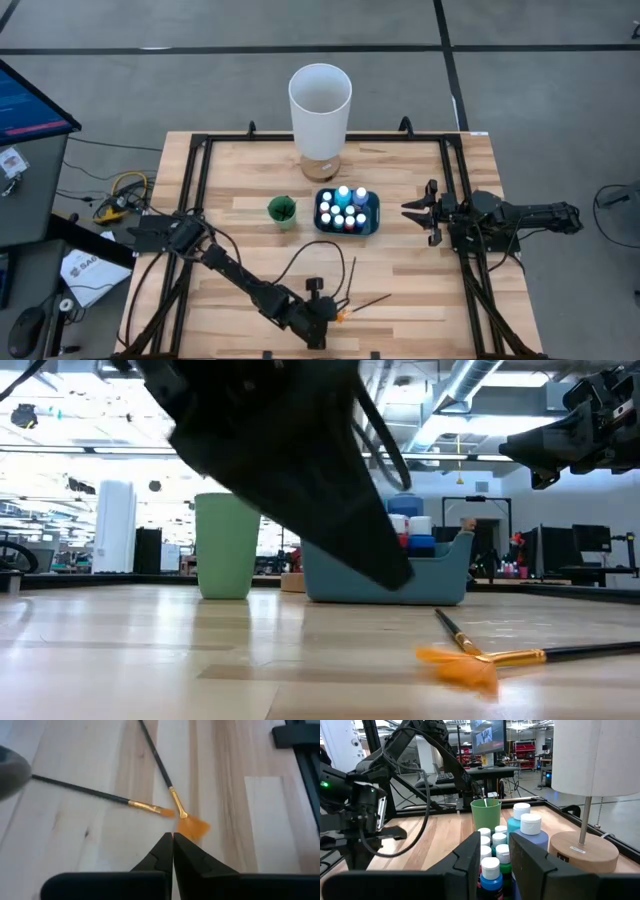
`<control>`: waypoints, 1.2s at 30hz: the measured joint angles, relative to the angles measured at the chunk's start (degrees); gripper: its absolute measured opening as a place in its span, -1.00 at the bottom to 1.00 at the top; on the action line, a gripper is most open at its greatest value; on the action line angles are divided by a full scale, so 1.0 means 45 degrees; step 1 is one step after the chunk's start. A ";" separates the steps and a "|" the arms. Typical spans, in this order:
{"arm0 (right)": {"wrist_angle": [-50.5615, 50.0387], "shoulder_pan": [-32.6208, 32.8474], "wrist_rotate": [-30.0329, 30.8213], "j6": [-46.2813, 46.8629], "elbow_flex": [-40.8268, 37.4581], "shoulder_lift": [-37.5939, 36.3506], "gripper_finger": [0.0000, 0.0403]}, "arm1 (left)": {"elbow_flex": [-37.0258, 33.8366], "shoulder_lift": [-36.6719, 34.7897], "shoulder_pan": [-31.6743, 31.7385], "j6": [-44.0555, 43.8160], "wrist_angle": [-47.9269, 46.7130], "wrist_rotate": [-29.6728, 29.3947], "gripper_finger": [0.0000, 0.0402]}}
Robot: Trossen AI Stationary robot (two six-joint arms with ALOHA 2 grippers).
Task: Pick & Place Paint Supplies
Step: Put the right gold paintbrush into the green cup
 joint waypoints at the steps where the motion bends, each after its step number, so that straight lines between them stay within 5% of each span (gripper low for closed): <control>1: 0.0002 0.0002 -0.0005 0.0005 -0.0002 0.0000 -0.52 | 0.0005 -0.0097 -0.0024 -0.0118 -0.0205 -0.0024 -1.00; 6: -0.0002 0.0002 -0.0002 0.0005 0.0000 0.0000 -0.52 | 0.0009 -0.0217 -0.0202 -0.0954 -0.1329 0.0088 -1.00; 12: -0.0002 0.0002 -0.0001 0.0004 -0.0002 0.0000 -0.52 | 0.0024 -0.0217 -0.0374 -0.0065 0.0179 0.0063 -0.92; 19: -0.0002 0.0000 -0.0002 0.0000 0.0002 -0.0005 -0.52 | 0.0029 -0.0217 -0.0378 0.2185 0.2193 0.0060 -0.52; 27: -0.0002 0.0002 -0.0001 0.0003 -0.0002 0.0000 -0.52 | 0.0034 -0.0071 -0.0223 0.2090 0.2521 -0.0443 0.00; 36: -0.0002 -0.0002 -0.0003 0.0003 -0.0002 -0.0003 -0.52 | -0.0090 -0.0018 -0.0211 0.1924 0.2644 -0.1218 0.09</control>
